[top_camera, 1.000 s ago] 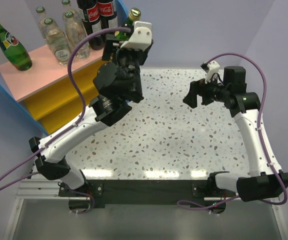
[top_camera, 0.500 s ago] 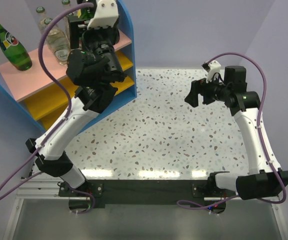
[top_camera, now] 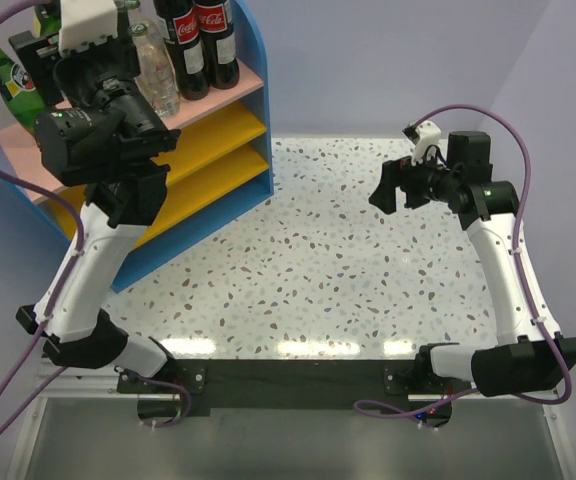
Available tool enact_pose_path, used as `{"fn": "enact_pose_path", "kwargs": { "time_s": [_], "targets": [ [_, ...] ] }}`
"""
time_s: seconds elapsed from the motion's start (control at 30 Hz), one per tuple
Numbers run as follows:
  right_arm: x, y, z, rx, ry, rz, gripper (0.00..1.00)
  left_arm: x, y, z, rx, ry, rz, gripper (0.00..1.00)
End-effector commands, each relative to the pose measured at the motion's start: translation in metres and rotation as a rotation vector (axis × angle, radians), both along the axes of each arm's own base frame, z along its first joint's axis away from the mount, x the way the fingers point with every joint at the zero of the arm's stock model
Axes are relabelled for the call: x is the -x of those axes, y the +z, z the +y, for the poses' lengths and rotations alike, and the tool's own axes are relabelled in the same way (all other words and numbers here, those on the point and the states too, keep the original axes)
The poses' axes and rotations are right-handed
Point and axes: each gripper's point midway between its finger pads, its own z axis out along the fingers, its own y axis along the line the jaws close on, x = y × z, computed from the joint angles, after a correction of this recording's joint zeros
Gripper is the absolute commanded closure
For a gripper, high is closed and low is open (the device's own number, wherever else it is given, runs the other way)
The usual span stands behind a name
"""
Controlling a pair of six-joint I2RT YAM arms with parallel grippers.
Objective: Place and organize the beverage onto the shelf
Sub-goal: Place the drink on the shelf.
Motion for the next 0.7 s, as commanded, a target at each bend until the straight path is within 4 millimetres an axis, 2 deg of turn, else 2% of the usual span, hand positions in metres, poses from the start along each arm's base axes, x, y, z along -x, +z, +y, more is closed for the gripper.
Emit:
{"fn": "enact_pose_path", "kwargs": {
  "time_s": [0.0,0.2,0.33,0.53,0.67],
  "targets": [
    [-0.004,0.010,-0.001,0.000,0.000,-0.039,0.04,0.011,0.016,0.024,-0.002,0.005,-0.100,1.00],
    [-0.003,0.009,-0.003,0.008,-0.003,-0.037,0.04,0.006,0.003,0.044,0.024,0.039,-0.082,1.00],
    [-0.002,0.006,-0.003,0.013,-0.004,-0.032,0.04,0.012,-0.002,0.057,0.039,0.059,-0.081,1.00],
    [-0.002,0.007,-0.002,0.006,0.001,-0.032,0.04,0.018,-0.019,0.079,0.070,0.089,-0.080,1.00],
    [-0.002,0.006,-0.002,0.003,0.004,-0.025,0.04,0.011,-0.031,0.086,0.094,0.087,-0.076,1.00]
  ]
}}
